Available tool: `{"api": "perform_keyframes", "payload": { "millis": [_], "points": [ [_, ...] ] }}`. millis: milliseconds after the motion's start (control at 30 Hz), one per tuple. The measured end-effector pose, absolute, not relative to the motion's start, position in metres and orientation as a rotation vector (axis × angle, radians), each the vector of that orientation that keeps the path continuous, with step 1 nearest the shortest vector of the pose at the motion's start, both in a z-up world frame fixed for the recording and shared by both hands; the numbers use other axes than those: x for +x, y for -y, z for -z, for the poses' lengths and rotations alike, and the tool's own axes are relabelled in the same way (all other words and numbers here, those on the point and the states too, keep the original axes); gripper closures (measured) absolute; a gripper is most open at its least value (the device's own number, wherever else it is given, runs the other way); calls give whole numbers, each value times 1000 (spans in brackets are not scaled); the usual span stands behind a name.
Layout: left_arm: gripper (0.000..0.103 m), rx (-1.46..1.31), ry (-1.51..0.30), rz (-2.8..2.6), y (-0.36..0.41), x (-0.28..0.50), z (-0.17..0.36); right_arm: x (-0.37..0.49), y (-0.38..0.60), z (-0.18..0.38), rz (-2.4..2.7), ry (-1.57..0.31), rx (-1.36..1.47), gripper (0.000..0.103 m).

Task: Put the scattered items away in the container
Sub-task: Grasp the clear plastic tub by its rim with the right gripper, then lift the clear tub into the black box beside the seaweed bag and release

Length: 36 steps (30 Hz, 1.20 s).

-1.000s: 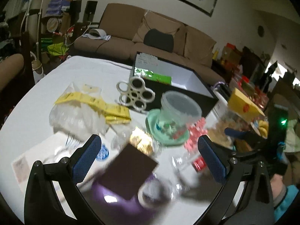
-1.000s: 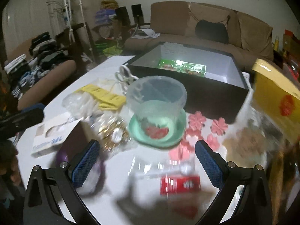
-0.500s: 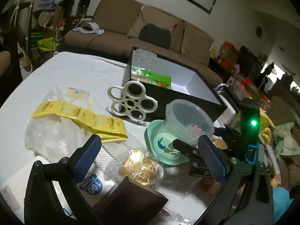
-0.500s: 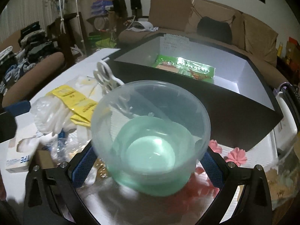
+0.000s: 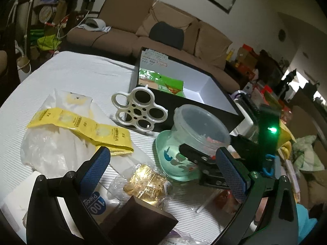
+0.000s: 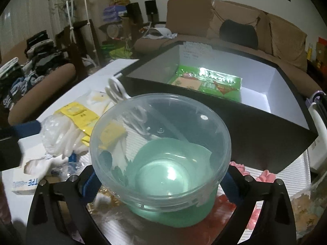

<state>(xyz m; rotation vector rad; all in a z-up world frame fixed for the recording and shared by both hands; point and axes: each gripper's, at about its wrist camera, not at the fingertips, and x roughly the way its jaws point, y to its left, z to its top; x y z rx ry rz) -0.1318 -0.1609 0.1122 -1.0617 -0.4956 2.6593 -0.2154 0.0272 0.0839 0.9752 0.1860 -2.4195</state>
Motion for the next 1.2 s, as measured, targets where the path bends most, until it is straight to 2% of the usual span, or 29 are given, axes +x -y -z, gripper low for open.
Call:
{"api": "perform_keyframes", "payload": {
  "millis": [200,500,633,933,1200],
  "points": [
    [0,-1047,524,-2633,163,-128,-116,-198,-36,-107,2410,-178,949,4],
    [0,-949,578,-2605,167,-125,-133,-190,-61,-195,2416,-103,873,4],
    [0,-996,528,-2624,159,-138,-136,-209,-65,-226,2459,-79,852,4],
    [1,-1084,319,-2635,121,-217,-187,-276,-88,-252,2577,57,898,4],
    [1,-1137,498,-2579,127,-276,-186,-387,-101,-217,2708,145,1114,4]
  ]
}}
